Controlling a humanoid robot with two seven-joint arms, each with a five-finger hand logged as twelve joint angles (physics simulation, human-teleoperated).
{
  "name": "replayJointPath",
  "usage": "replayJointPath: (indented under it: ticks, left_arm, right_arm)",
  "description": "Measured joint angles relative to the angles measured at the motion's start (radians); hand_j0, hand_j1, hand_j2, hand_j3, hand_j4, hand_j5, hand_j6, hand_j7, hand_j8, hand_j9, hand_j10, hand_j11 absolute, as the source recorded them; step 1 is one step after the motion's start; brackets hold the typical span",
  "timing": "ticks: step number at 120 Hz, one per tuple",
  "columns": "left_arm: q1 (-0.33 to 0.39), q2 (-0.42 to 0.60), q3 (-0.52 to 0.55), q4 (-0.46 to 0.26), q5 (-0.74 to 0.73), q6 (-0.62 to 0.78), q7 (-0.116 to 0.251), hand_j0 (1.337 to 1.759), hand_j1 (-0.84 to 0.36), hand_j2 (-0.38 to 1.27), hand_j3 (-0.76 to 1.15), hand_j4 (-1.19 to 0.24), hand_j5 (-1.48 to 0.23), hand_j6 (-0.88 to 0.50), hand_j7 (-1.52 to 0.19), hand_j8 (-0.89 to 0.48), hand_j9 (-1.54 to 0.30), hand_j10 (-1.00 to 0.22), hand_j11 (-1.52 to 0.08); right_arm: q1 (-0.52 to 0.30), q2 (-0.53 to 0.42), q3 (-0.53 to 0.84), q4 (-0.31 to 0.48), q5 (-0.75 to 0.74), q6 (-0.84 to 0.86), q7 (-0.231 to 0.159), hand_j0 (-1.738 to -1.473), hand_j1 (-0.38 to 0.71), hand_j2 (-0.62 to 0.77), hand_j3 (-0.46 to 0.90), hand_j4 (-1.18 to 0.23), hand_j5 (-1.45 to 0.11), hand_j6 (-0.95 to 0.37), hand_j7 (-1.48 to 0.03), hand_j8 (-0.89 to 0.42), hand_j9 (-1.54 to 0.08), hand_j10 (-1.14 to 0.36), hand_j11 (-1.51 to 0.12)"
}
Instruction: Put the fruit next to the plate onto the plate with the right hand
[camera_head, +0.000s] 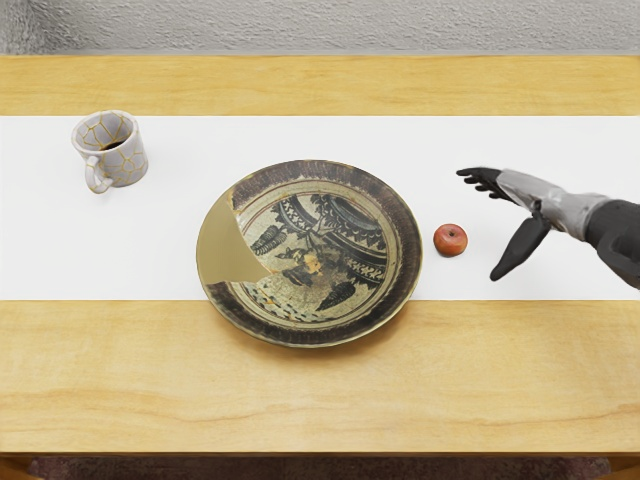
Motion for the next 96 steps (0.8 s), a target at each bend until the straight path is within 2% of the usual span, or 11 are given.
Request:
replayJointPath:
  ticks: [14, 32, 60, 96]
  left_arm:
    - [0.000, 0.000, 0.000, 0.000, 0.000, 0.000, 0.000, 1.658, 0.06, 0.05, 0.00, -0.24, -0.32, -0.24, -0.32, -0.24, -0.32, -0.24, -0.32]
    - [-0.001, 0.000, 0.000, 0.000, 0.000, 0.000, 0.000, 1.658, 0.06, 0.05, 0.00, -0.24, -0.32, -0.24, -0.32, -0.24, -0.32, -0.24, -0.32]
    - [0.000, 0.000, 0.000, 0.000, 0.000, 0.000, 0.000, 1.658, 0.06, 0.05, 0.00, -0.24, -0.32, -0.24, -0.32, -0.24, -0.32, -0.24, -0.32]
    - [0.000, 0.000, 0.000, 0.000, 0.000, 0.000, 0.000, 1.658, 0.06, 0.05, 0.00, -0.24, -0.32, -0.24, -0.32, -0.24, -0.32, -0.24, -0.32]
  right_arm:
    - [0.029, 0.022, -0.031, -0.006, -0.035, 0.000, -0.022, -1.658, -0.24, -0.02, 0.00, -0.10, -0.12, -0.10, -0.12, -0.10, -0.12, -0.10, -0.12]
    - [0.041, 0.053, -0.044, -0.026, -0.048, 0.000, -0.030, -1.658, -0.18, -0.03, 0.00, -0.15, -0.19, -0.15, -0.19, -0.15, -0.19, -0.15, -0.19]
    - [0.042, 0.108, -0.046, -0.055, -0.100, -0.031, -0.031, -1.658, -0.07, -0.04, 0.00, -0.24, -0.31, -0.24, -0.31, -0.24, -0.31, -0.24, -0.31]
    - [0.027, 0.143, -0.086, -0.071, -0.164, -0.167, -0.022, -1.658, -0.02, -0.05, 0.00, -0.28, -0.36, -0.28, -0.36, -0.28, -0.36, -0.28, -0.36]
